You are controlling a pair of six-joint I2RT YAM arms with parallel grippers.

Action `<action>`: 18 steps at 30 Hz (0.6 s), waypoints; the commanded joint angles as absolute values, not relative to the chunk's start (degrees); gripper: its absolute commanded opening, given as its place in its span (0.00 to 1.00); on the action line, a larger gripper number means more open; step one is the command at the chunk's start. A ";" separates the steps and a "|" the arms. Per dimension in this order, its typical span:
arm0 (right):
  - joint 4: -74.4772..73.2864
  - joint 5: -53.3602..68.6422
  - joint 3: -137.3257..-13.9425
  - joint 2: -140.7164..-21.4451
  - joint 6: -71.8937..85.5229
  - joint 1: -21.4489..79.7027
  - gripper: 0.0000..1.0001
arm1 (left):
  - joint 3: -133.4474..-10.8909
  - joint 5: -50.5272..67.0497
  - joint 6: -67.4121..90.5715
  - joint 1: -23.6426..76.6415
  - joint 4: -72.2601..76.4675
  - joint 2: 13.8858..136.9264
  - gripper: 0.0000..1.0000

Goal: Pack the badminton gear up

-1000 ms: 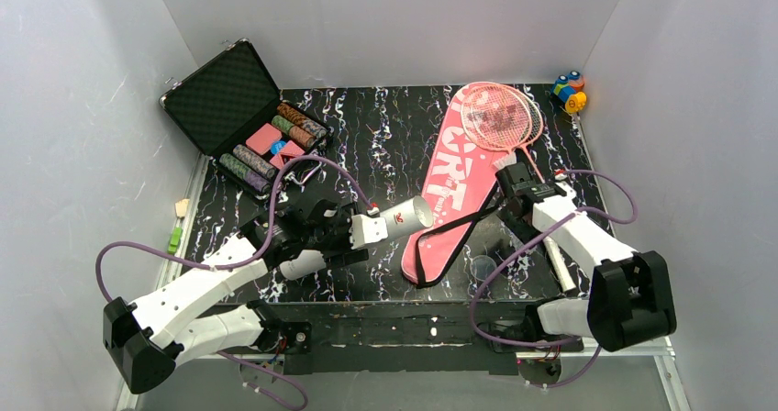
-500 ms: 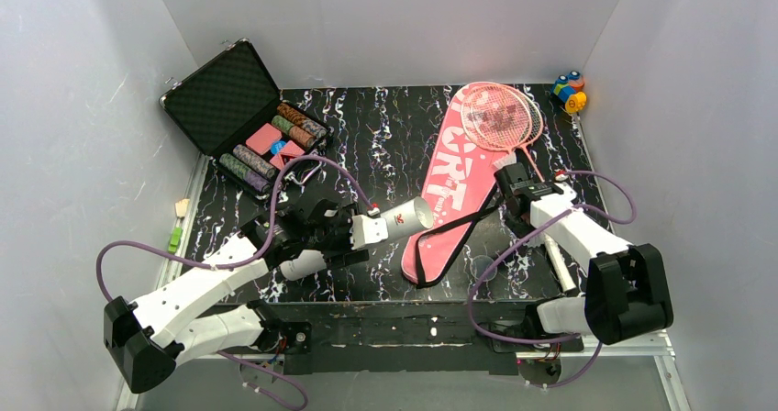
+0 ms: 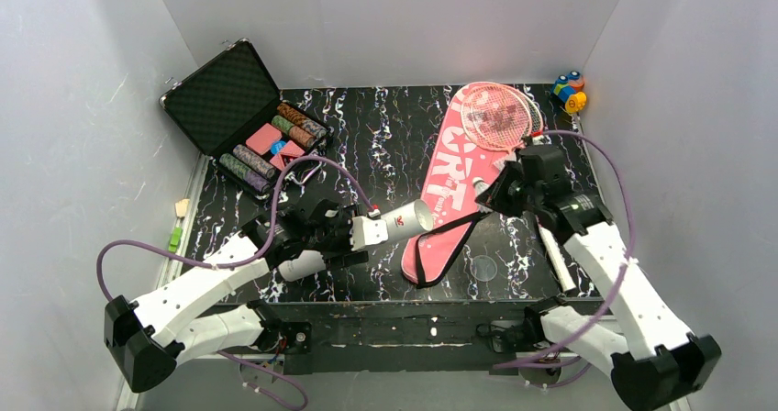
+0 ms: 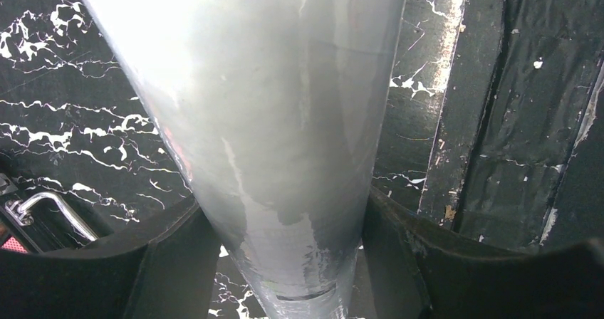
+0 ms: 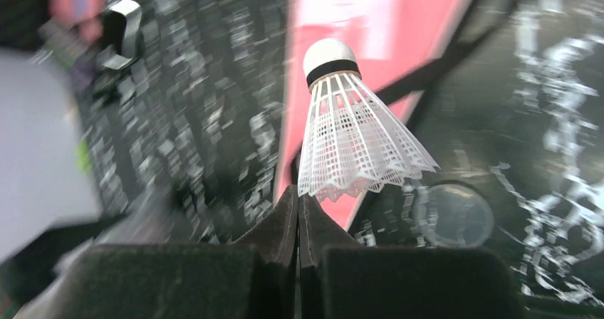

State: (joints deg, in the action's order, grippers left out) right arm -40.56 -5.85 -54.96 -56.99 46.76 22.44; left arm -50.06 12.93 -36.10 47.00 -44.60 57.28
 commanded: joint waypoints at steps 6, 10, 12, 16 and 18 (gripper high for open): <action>-49.16 38.19 -70.31 -52.52 26.66 24.46 0.01 | -51.02 14.52 -37.56 47.12 -43.75 57.25 0.49; -52.54 38.63 -74.42 -53.31 24.42 29.06 0.01 | -51.54 15.15 -37.53 47.21 -43.73 57.79 0.49; -54.97 38.04 -75.95 -54.10 22.94 30.40 0.01 | -51.75 15.05 -37.53 47.24 -43.76 57.91 0.49; -58.58 37.55 -77.77 -55.58 20.77 32.24 0.01 | -52.20 15.05 -37.66 47.20 -44.07 58.13 0.49; -60.48 36.39 -78.22 -56.14 19.82 32.80 0.01 | -52.21 15.18 -37.63 47.20 -44.03 58.15 0.49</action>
